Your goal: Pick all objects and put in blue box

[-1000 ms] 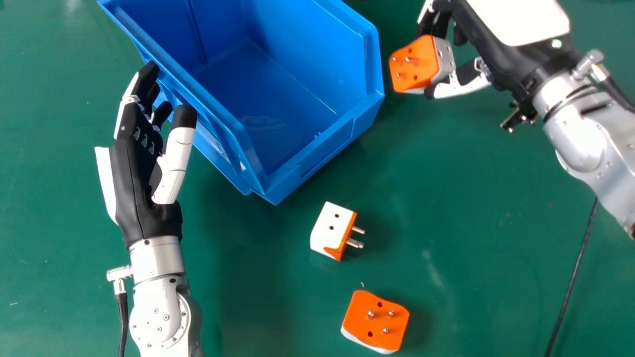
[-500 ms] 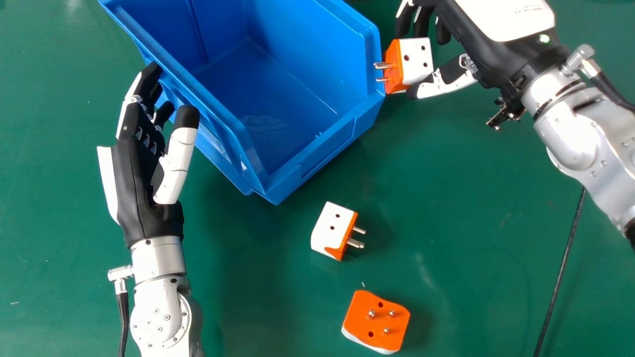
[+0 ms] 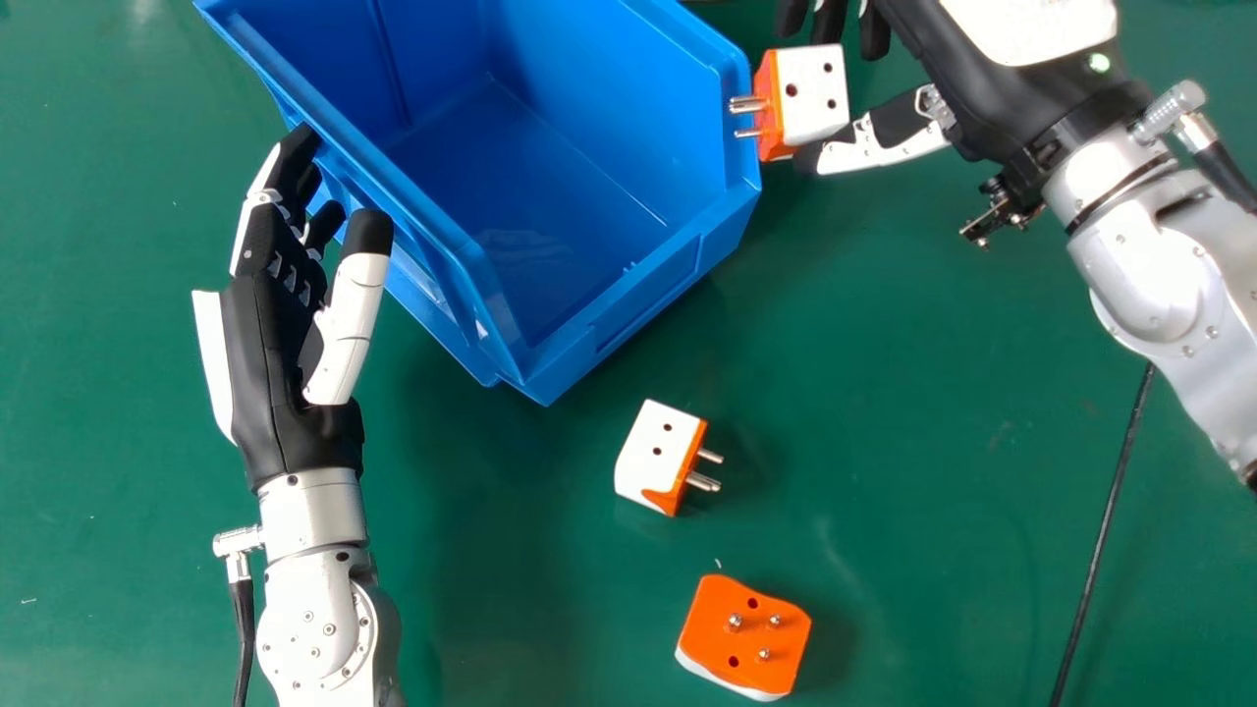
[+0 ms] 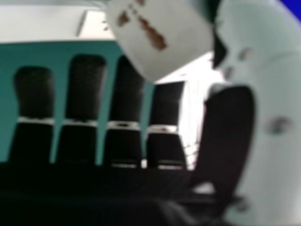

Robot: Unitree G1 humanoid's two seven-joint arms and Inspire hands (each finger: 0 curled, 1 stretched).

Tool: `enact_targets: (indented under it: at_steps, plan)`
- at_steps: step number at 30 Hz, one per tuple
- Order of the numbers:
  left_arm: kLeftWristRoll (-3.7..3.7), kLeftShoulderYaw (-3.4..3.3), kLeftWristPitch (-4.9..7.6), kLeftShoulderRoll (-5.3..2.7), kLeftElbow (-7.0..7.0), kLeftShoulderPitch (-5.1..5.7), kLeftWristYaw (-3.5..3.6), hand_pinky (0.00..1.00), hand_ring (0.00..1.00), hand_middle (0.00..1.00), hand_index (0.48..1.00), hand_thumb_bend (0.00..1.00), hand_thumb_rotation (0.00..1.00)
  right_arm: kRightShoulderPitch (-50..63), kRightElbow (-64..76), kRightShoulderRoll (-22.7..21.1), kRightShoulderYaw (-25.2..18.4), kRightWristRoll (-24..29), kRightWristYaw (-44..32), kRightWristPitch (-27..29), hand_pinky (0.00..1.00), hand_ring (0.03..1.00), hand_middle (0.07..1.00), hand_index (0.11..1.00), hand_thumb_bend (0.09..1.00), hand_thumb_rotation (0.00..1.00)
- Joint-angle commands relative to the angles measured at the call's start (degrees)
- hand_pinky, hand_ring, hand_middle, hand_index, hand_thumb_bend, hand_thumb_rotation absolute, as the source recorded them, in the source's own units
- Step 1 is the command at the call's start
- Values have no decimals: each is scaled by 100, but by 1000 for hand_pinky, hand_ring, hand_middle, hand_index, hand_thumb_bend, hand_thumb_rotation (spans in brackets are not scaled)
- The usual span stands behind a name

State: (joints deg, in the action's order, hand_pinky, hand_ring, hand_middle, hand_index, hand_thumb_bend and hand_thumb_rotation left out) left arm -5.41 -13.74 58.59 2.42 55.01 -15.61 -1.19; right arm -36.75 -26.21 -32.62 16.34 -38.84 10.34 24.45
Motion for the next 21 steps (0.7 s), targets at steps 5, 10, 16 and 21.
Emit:
enact_targets:
  at_steps: [5, 10, 16, 21]
  plan:
    - [107, 55, 78, 2, -37, -45, -27, 892, 928, 913, 827, 862, 648, 113, 519, -9, -304, 103, 115, 51, 282, 374, 476, 515, 512, 0]
    - [36, 47, 62, -21, -59, -21, 34, 888, 926, 913, 826, 861, 651, 240, 749, 35, -351, 64, 90, -10, 265, 386, 490, 501, 515, 0]
    - [99, 61, 77, -14, -71, -5, -3, 890, 926, 913, 827, 861, 647, 345, 1093, 57, -386, 3, -44, -210, 245, 393, 499, 492, 516, 0]
    - [15, 51, 52, -28, -58, -15, 69, 887, 925, 913, 827, 858, 646, 433, 1343, 89, -415, 33, -72, -231, 238, 395, 501, 490, 517, 0]
